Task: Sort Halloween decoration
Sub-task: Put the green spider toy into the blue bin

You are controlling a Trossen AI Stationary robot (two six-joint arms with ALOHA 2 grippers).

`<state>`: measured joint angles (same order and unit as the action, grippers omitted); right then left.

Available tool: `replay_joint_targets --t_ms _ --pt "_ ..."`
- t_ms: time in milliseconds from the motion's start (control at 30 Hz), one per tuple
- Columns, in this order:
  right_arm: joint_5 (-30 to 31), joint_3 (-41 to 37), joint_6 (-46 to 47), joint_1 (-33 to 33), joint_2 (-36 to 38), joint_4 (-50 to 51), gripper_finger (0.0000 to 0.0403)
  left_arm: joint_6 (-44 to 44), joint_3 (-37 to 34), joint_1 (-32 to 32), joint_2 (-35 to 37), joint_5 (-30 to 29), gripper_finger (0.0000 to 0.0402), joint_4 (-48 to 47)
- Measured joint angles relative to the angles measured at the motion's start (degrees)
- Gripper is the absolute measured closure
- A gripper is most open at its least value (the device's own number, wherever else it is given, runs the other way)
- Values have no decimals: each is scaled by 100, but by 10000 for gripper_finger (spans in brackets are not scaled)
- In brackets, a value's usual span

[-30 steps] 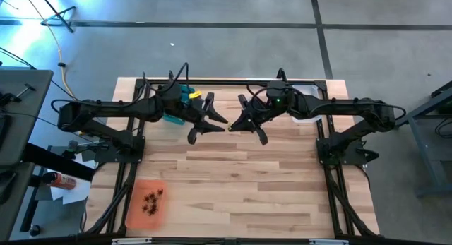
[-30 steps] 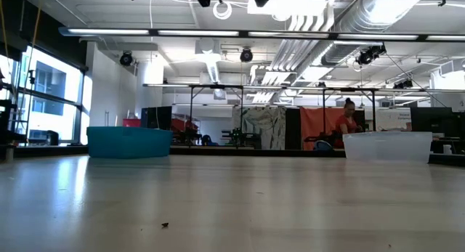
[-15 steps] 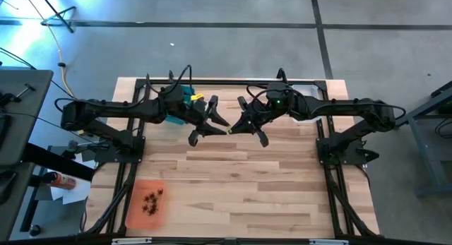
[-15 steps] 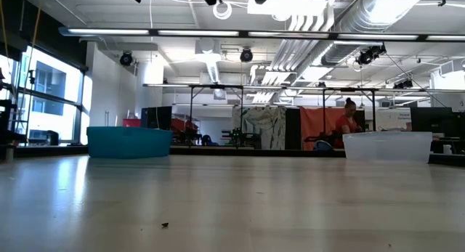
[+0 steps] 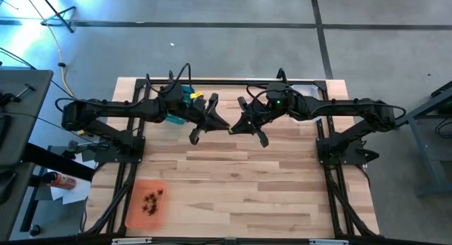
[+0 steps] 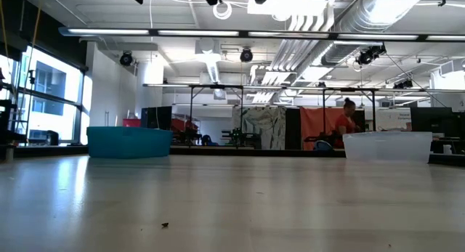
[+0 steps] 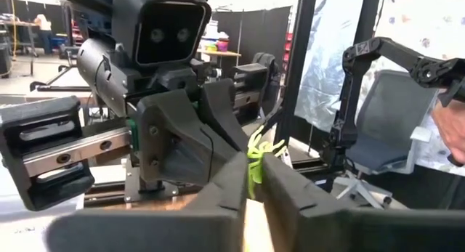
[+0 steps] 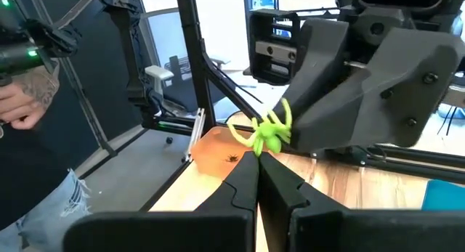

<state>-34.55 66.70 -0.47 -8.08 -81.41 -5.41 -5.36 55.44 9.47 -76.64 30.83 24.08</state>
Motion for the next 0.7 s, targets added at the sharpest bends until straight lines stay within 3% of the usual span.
replay_joint_targets --t_ms 67,233,367,567,700 --pt "3 0 0 0 -2 2 403 0 0 8 0 0 393 10" --pt "312 -2 91 -2 1 4 402 -109 0 110 1 5 399 -31" --pt "806 -10 949 -124 58 50 386 -415 0 419 124 70 401 -301" --pt "1217 -9 1467 -580 423 695 295 -152 -3 1005 749 62 401 -1511" --pt "1548 -8 1205 -917 735 1452 218 278 -2 1377 1394 -304 401 -2856"
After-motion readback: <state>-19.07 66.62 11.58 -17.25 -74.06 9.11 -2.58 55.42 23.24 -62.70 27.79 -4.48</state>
